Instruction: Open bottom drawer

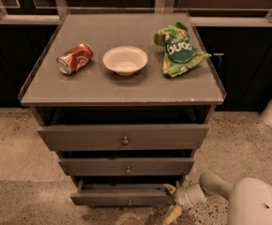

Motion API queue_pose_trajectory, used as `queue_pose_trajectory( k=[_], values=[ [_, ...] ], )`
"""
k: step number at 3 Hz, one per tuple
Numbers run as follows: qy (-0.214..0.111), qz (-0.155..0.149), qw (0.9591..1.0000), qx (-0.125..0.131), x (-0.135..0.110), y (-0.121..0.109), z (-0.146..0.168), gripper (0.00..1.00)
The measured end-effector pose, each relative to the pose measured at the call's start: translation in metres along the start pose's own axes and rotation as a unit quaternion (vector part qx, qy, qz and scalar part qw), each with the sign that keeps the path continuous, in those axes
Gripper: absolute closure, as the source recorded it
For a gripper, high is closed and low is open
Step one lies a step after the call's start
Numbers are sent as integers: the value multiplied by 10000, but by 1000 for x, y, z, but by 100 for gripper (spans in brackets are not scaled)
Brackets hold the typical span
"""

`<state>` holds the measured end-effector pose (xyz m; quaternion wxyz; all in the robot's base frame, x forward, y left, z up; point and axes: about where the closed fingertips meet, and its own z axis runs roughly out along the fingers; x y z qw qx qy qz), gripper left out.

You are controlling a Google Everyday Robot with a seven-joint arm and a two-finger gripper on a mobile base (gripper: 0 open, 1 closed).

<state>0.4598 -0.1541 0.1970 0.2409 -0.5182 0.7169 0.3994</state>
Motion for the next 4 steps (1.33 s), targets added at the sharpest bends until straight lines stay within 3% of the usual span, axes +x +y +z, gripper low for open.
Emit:
queue_pose_trajectory(
  k=[1, 2, 3, 4],
  values=[
    [0, 0, 10000, -1, -2, 1, -1, 0],
    [20, -46, 9997, -255, 1, 19, 10, 0],
    [20, -46, 9997, -255, -2, 20, 7, 0],
    [-62, -71, 9985, -541, 0, 38, 16, 0]
  ],
)
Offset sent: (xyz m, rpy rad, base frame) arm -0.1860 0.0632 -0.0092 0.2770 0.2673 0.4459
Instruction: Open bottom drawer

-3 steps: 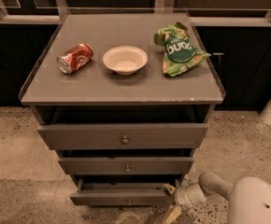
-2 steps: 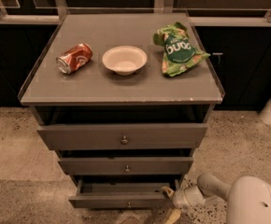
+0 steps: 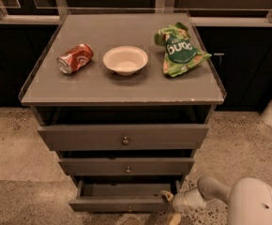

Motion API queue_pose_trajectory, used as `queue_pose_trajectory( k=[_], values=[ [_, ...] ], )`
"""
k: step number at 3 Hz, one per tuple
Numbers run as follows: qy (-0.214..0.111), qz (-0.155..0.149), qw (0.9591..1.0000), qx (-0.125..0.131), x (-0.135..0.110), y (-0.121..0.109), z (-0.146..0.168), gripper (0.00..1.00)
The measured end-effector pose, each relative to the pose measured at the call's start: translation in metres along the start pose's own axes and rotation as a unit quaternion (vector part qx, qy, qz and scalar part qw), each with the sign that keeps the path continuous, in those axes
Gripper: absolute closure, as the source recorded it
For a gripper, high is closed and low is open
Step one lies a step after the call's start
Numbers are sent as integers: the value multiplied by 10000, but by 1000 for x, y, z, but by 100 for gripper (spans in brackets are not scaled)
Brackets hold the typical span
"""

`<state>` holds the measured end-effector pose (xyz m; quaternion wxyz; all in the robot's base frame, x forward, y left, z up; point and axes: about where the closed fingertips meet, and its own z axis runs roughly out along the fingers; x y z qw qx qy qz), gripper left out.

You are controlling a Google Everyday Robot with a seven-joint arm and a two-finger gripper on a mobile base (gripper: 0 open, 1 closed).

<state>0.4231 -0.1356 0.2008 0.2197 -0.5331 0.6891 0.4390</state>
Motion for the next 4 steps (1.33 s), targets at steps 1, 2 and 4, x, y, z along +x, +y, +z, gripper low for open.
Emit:
queue_pose_trajectory(
  k=[1, 2, 4],
  values=[
    [-35, -12, 9999, -106, -2, 6, 2, 0],
    [-145, -66, 9990, -411, -2, 27, 19, 0],
    [-309, -102, 9965, -767, -3, 54, 27, 0]
  ],
)
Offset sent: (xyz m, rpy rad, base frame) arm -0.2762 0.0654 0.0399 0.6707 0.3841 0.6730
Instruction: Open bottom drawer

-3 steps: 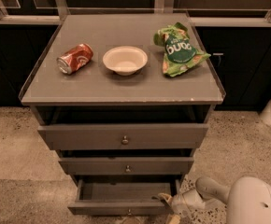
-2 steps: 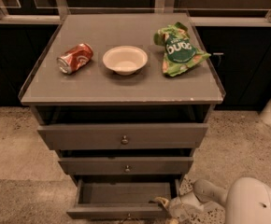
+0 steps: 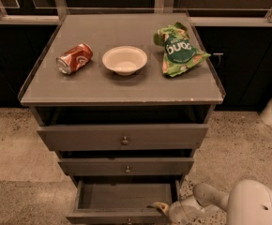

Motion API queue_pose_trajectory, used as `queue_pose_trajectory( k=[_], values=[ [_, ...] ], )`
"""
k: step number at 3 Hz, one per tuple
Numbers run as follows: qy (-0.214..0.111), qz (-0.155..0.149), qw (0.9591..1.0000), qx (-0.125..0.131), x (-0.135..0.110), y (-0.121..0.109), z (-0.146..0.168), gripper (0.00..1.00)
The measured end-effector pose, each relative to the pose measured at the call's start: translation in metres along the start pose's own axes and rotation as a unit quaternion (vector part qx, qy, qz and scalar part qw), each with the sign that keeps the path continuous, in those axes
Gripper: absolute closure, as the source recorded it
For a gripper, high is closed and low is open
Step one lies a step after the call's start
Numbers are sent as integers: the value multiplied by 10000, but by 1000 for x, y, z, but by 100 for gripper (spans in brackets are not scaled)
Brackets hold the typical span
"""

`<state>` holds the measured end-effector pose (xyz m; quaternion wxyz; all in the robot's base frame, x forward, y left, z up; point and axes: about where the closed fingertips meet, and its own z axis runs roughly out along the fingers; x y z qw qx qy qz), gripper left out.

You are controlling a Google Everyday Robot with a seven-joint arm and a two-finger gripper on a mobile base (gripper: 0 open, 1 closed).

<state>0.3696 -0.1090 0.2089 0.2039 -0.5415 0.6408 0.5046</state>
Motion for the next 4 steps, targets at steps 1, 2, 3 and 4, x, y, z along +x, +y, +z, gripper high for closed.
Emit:
queue_pose_trajectory(
  k=[1, 2, 3, 4],
  values=[
    [0, 0, 10000, 0, -1, 0, 0, 0],
    [30, 3, 9998, 187, -3, 20, -10, 0],
    [140, -117, 9927, 1192, -26, 44, -61, 0],
    [295, -47, 9836, 1777, -24, 63, -95, 0]
  ],
)
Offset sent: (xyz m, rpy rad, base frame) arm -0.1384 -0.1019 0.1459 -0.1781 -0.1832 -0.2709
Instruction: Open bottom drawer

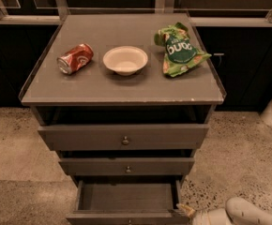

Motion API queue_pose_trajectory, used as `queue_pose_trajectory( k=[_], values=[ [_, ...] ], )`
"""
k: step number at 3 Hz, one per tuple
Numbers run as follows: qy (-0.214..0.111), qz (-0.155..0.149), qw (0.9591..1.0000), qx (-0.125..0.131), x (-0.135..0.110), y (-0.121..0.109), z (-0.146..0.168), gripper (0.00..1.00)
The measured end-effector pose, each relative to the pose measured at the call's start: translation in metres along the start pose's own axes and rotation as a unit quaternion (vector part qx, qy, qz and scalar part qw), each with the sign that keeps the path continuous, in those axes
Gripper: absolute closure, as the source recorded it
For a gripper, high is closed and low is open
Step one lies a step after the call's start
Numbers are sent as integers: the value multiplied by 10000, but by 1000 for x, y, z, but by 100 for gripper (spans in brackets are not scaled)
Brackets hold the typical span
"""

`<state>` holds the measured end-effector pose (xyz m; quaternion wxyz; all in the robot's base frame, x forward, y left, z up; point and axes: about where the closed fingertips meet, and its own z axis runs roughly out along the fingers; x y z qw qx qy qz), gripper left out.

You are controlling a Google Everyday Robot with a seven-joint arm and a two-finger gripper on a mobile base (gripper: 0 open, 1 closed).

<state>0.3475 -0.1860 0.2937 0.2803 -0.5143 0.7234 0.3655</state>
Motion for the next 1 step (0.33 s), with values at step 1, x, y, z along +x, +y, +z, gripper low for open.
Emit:
queue_pose_trajectory(
  k=[1],
  values=[
    [0, 0, 10000, 0, 0, 0, 0, 0]
  ],
)
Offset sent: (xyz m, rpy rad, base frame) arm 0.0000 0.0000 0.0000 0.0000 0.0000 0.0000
